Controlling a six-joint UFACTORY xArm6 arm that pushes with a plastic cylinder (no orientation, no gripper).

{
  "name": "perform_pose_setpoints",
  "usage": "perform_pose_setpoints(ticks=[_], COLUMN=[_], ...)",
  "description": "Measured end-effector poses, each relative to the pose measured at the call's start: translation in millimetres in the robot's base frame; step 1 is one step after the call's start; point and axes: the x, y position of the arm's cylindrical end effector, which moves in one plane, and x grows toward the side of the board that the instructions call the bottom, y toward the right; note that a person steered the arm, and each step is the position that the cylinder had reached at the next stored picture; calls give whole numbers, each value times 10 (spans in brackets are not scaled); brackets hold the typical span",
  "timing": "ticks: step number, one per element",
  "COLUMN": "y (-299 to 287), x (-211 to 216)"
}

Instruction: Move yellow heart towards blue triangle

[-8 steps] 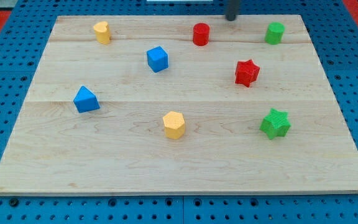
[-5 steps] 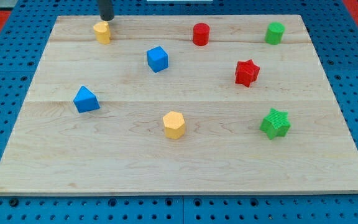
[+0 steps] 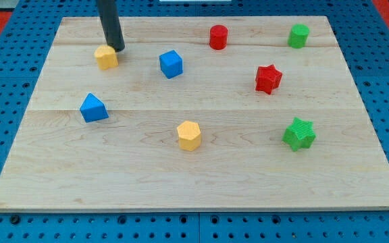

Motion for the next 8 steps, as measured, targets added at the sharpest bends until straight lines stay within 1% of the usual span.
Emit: perform_pose_setpoints(ticks=[1,2,3,4,5,6,7,8], y=[0,184,113,-10,-445,-404,105,369], x=[106,31,11,-213,-160,214,398,482])
